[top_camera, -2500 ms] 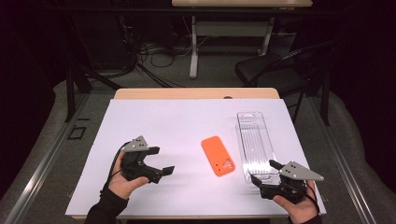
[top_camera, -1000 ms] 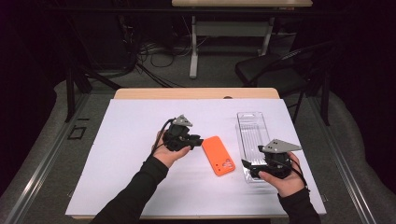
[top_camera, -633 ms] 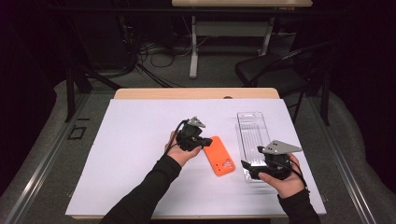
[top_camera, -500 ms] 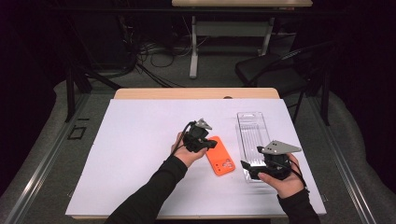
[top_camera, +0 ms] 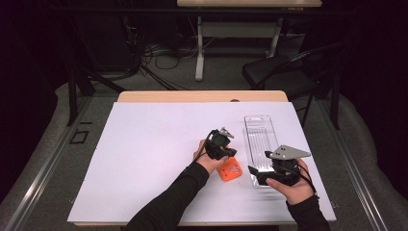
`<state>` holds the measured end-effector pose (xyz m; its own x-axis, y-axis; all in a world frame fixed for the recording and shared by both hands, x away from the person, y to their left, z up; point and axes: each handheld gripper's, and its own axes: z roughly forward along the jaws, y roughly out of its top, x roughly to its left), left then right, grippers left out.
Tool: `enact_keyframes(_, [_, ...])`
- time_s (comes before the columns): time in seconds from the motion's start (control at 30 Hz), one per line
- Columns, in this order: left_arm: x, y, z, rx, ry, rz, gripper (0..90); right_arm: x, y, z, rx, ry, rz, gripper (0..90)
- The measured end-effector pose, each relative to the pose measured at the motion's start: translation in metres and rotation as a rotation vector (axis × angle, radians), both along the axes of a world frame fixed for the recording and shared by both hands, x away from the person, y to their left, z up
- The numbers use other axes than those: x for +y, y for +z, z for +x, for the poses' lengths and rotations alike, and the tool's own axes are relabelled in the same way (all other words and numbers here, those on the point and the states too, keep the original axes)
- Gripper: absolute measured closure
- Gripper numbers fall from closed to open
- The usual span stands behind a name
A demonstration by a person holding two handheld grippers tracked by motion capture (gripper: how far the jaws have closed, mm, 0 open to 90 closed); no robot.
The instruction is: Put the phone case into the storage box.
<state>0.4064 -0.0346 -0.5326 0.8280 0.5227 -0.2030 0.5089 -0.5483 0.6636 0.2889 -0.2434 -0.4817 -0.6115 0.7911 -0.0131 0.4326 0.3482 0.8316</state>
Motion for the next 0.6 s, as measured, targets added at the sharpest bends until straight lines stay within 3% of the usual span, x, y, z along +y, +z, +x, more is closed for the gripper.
enact_keyframes(0.23, [-0.012,-0.010,0.002,0.015,-0.014,0.000,90.0,-0.001,0.002,-0.001,-0.003,0.000,0.004,19.3])
enact_keyframes(0.6, [-0.022,-0.016,-0.001,-0.002,-0.037,0.059,90.0,-0.001,0.002,-0.002,-0.001,0.004,-0.005,19.3])
